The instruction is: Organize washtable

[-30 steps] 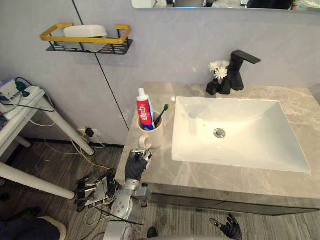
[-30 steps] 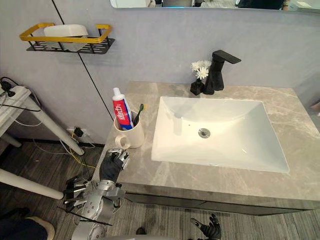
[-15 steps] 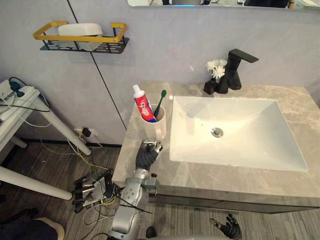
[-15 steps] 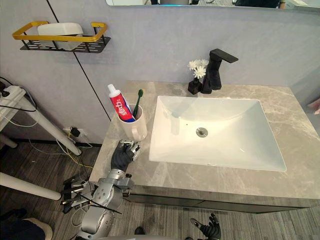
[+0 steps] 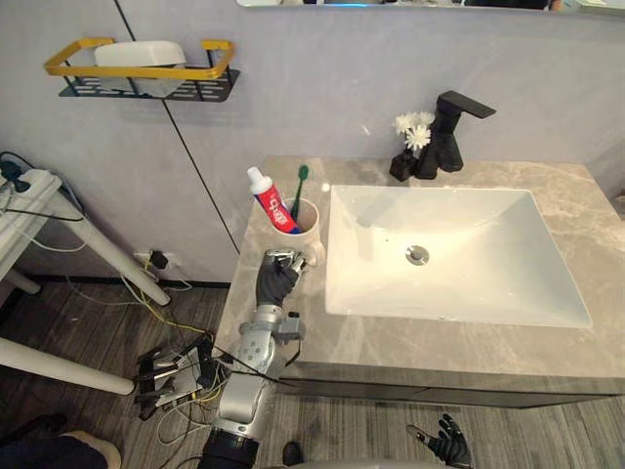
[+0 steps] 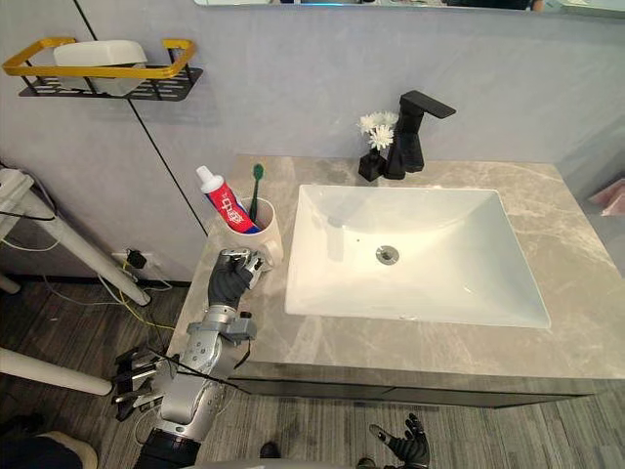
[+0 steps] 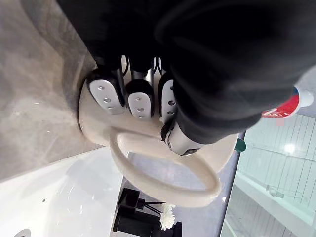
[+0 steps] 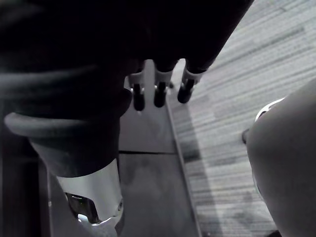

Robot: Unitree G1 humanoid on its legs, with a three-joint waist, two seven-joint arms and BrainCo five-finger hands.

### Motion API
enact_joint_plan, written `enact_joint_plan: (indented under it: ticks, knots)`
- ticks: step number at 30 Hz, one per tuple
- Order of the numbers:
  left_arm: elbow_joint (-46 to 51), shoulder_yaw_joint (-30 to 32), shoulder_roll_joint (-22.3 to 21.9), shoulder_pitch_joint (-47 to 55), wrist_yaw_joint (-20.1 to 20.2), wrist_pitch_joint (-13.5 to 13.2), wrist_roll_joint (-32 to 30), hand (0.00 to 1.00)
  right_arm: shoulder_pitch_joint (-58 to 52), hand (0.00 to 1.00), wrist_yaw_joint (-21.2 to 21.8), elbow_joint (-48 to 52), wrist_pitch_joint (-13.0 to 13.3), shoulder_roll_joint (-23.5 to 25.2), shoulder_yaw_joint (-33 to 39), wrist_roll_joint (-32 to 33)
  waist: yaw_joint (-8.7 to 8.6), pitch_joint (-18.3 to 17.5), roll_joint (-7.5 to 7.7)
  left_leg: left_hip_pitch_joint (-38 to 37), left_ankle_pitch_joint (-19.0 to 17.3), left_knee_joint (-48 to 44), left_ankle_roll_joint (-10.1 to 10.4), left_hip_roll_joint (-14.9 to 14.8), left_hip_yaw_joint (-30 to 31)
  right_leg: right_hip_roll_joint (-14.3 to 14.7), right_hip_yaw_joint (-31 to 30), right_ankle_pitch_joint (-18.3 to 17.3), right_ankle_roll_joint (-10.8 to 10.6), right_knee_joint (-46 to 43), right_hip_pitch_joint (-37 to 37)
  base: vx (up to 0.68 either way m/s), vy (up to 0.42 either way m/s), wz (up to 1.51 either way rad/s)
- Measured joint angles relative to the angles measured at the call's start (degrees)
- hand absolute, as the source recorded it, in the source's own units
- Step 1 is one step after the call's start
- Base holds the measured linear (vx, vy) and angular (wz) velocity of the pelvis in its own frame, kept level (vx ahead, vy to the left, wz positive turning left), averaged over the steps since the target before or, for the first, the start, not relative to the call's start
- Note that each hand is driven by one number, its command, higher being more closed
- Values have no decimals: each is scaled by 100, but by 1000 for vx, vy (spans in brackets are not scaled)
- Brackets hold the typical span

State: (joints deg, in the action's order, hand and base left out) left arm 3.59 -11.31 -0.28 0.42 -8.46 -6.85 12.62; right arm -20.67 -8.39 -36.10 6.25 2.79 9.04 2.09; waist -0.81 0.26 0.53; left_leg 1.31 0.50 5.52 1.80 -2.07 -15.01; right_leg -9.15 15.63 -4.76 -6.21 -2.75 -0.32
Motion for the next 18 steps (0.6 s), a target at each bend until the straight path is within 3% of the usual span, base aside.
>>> enact_joint_plan:
  ticks: [18]
  knots:
    - [-199,47,-7,-467,-112,0,-209,100,-6,0,86,69,1,1,-53,0,-17,120,68,-8,0,-3,0,0,-8,3,-31,0,0,0,-21,0,0,0]
